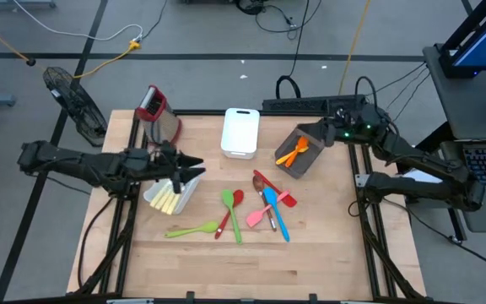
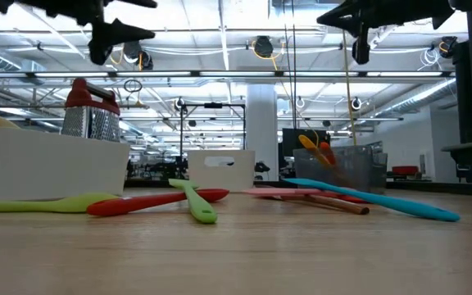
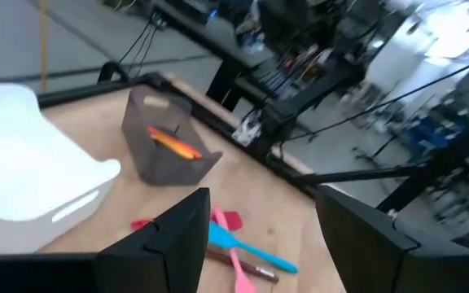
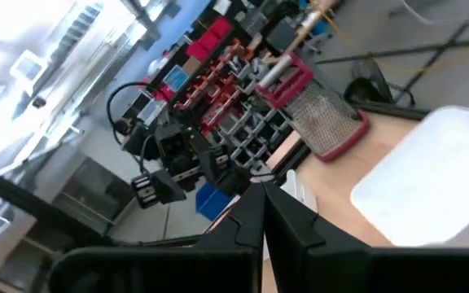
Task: Pick & Place Kitchen Items
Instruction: Put the green spatula into the black bin
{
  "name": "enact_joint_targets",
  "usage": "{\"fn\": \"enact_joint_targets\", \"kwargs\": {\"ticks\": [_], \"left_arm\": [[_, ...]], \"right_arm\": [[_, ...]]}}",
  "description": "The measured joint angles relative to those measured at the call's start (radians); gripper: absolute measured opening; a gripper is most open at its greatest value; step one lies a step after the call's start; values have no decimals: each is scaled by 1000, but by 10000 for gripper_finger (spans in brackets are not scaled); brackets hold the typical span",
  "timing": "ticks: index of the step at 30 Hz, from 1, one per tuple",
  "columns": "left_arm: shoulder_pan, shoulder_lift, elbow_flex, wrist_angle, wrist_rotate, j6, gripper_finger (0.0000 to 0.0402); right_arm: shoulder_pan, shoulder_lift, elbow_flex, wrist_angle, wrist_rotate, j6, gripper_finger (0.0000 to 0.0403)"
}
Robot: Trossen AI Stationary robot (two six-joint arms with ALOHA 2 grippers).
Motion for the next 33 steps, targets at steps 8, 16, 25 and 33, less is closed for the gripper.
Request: {"fn": "enact_joint_targets", "kwargs": {"ticks": [8, 16, 25, 33], "left_arm": [[-75, 292, 339, -395, -52, -181, 230], [-136, 532, 623, -690, -47, -507, 230], [-160, 800, 885, -848, 35, -736, 230], [-159, 944, 942, -895, 140, -952, 230]], "right_arm": [[-20, -63, 0, -49, -106, -199, 1], [-20, -121, 0, -170, -135, -331, 1], [-20, -158, 0, -194, -191, -420, 1], [-20, -204, 0, -339, -227, -532, 1]]}}
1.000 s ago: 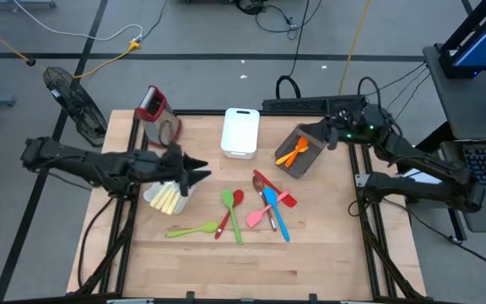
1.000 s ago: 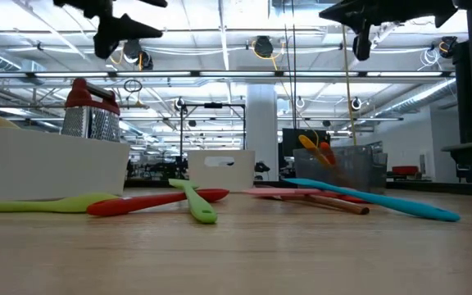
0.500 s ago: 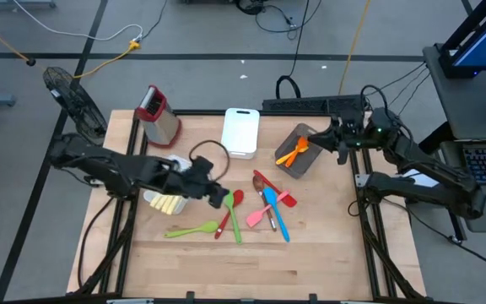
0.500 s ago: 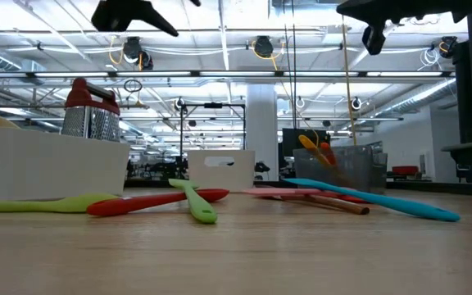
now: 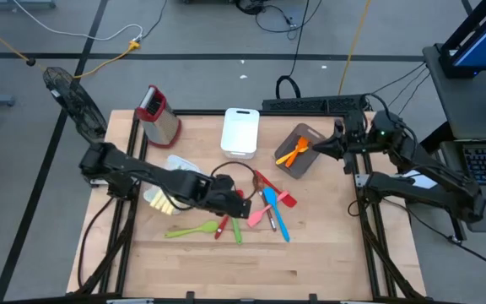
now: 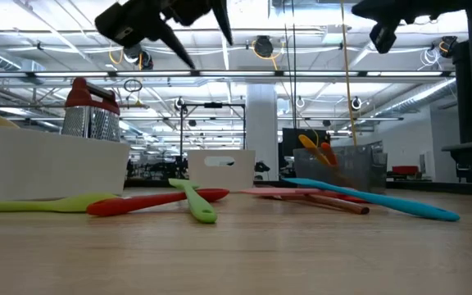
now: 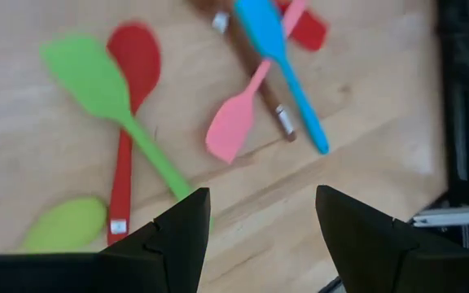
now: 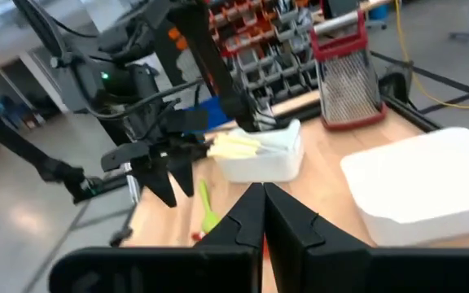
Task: Pick & Place Kitchen Items
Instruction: Put the green spatula into the black bin
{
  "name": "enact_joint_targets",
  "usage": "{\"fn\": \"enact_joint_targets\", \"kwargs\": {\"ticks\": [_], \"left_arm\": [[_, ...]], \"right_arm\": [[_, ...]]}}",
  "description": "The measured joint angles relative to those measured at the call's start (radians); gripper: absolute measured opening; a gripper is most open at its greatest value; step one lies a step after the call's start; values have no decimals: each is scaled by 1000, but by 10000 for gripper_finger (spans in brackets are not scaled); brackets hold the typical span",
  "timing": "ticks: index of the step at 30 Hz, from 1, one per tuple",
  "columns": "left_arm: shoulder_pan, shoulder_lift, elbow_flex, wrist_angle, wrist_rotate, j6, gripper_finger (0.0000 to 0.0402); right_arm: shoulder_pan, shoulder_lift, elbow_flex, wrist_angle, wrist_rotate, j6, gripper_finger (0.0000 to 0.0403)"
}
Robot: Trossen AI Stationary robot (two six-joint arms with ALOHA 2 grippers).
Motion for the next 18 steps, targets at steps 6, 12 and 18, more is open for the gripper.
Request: {"fn": "enact_joint_targets", "kwargs": {"ticks": [6, 12, 18], "left_arm": [[-5, 52, 0, -13, 20, -131, 230], [-5, 86, 0, -12, 48, -216, 230], [-5, 124, 0, -9, 54, -286, 230]], "right_arm": [[0, -69, 0, -145, 108, -105, 0], [0, -131, -23, -225, 225, -163, 0], [0, -236, -198, -127, 238, -82, 0]]}}
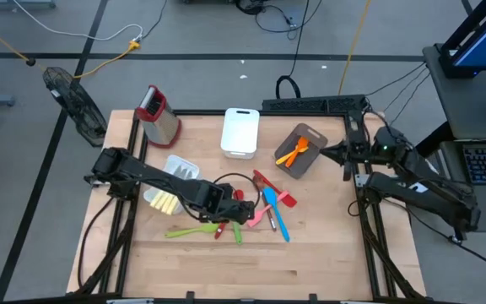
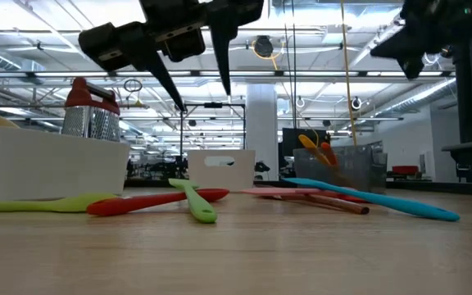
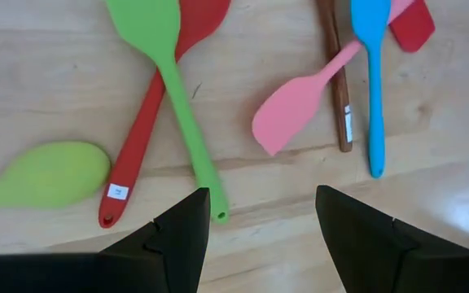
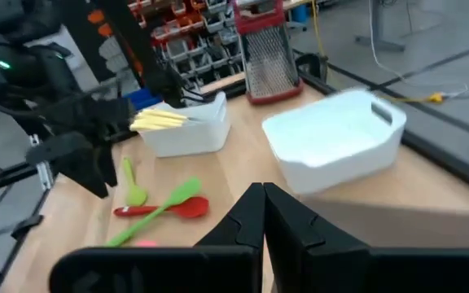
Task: Pick & Place Kitchen Items
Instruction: Put the green spatula into the black bin
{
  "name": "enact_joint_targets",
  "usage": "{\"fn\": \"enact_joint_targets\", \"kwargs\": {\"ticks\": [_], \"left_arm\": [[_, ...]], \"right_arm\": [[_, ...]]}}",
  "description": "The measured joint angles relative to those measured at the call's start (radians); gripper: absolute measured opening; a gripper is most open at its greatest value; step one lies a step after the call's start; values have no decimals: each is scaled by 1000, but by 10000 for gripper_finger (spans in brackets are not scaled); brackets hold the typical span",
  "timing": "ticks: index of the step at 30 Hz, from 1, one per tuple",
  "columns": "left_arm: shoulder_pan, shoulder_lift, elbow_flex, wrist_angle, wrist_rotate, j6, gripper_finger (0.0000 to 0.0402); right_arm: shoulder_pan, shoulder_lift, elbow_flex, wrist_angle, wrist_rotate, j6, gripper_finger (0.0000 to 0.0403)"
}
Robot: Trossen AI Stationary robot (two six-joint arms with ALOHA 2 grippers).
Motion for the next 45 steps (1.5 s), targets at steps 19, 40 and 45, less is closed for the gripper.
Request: {"fn": "enact_joint_targets", "kwargs": {"ticks": [19, 40, 45], "left_arm": [[16, 53, -1, -10, 8, -90, 230], [42, 177, -21, 53, 124, -91, 230], [49, 178, -21, 32, 128, -122, 230]], "right_arm": [[0, -131, -224, 55, 203, -35, 0], [0, -131, -225, 106, 200, -62, 0], [0, -131, -225, 104, 200, -65, 0]]}}
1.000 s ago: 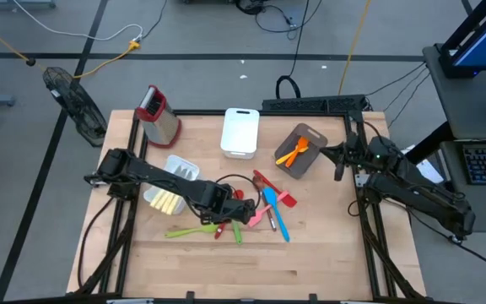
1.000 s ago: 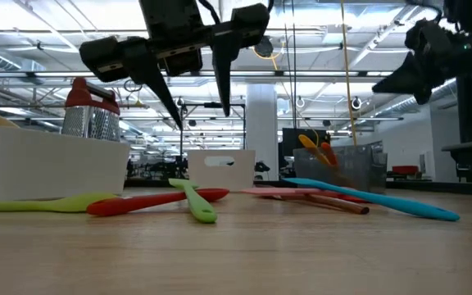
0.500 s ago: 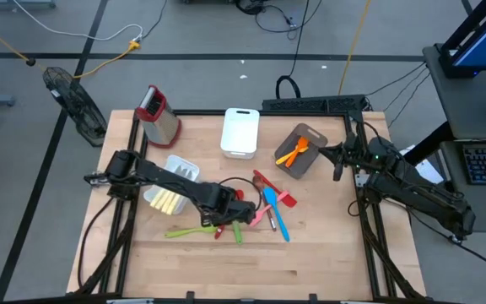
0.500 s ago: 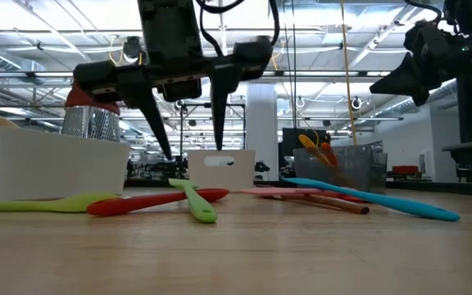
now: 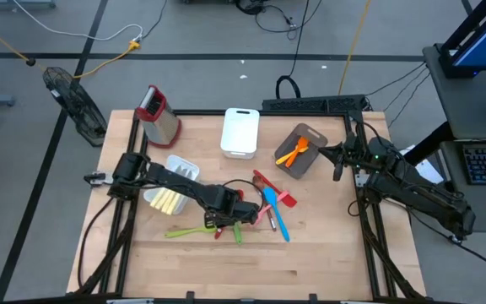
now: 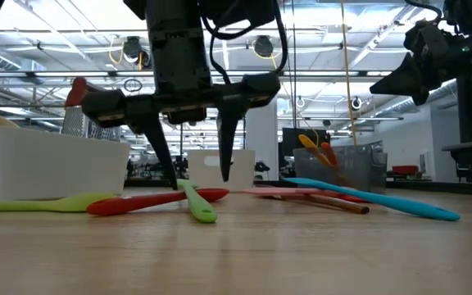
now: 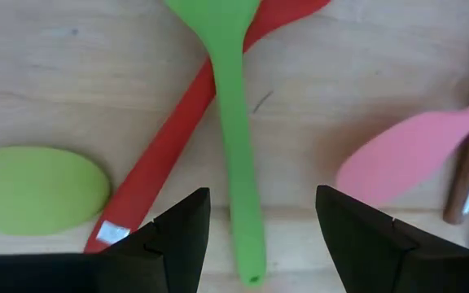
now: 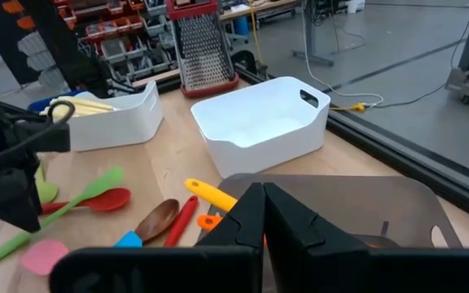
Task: Pick & Place Kitchen Items
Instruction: Put the green spatula into the black bin
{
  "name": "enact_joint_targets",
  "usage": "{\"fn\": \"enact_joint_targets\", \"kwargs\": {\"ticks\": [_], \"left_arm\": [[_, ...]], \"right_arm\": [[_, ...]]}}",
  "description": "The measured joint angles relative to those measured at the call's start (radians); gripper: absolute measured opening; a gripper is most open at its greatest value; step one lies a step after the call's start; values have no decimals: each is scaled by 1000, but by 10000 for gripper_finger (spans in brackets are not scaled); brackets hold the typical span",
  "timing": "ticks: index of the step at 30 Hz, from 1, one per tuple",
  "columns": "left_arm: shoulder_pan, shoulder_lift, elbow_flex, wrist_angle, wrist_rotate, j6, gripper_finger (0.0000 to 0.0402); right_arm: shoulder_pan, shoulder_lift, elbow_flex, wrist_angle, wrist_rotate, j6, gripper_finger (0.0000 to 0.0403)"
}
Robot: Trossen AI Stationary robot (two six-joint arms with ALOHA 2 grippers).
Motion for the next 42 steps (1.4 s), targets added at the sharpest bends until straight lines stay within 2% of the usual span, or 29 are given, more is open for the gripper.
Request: {"fn": "enact_joint_targets", "kwargs": {"ticks": [14, 23, 27, 36, 38, 42], "left_arm": [[3, 38, -1, -16, 0, -5, 230], [28, 98, 5, 4, 93, 45, 227], [37, 99, 3, 10, 105, 61, 192], [39, 97, 0, 0, 128, 90, 26], [39, 91, -1, 2, 126, 93, 17], [39, 65, -1, -3, 121, 94, 38]], "right_arm": [[0, 0, 0, 1, 0, -8, 0], [-1, 0, 2, -4, 2, -8, 0], [-1, 0, 2, -6, 2, -9, 0], [-1, 0, 2, -5, 4, -27, 0], [-1, 0, 2, -5, 4, -32, 0], [-1, 0, 2, -5, 6, -34, 0]]}}
